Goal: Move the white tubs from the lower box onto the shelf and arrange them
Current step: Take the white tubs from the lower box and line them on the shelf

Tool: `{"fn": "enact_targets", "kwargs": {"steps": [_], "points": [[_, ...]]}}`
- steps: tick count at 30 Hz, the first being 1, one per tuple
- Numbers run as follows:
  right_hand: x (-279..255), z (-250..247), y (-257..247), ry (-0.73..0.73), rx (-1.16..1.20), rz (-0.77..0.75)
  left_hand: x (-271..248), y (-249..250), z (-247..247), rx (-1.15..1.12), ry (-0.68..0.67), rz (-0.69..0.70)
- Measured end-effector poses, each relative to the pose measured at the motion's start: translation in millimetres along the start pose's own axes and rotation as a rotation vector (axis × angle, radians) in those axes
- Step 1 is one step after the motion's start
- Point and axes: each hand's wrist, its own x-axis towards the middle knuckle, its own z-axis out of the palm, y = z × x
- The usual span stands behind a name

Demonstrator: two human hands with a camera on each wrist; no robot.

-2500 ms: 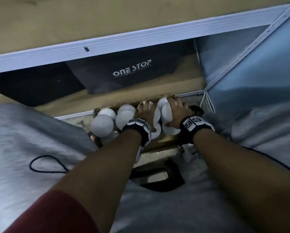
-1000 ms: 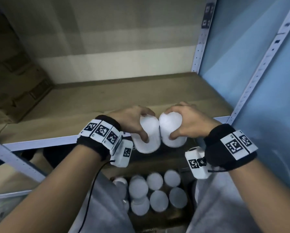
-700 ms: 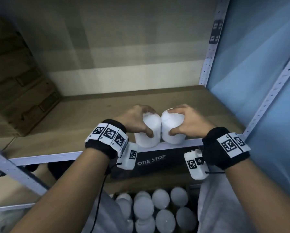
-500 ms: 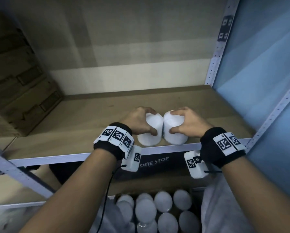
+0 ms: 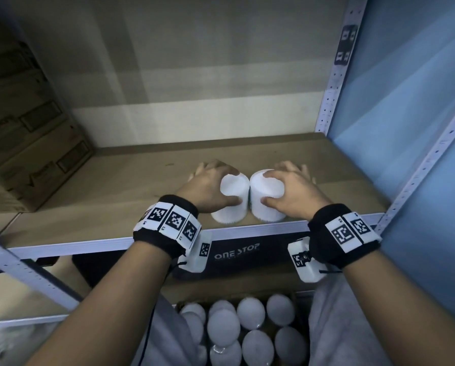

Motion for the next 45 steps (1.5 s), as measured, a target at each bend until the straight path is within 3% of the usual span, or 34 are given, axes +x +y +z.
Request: {"fn": "enact_targets", "kwargs": {"steps": [4, 22, 45], "points": [[-8.5, -5.4, -3.8, 0.040, -0.043, -0.076, -13.5, 8.4, -2.1, 0.011, 0.082, 0.019], [8.0, 0.1, -1.1, 0.142, -0.121, -0.076, 6.7, 7.1, 7.5, -0.070, 0.100, 0.092], [173.4, -5.9, 54.6, 0.187, -0.057, 0.093, 185.1, 4.3, 29.2, -0.166, 0.169, 0.113]]}}
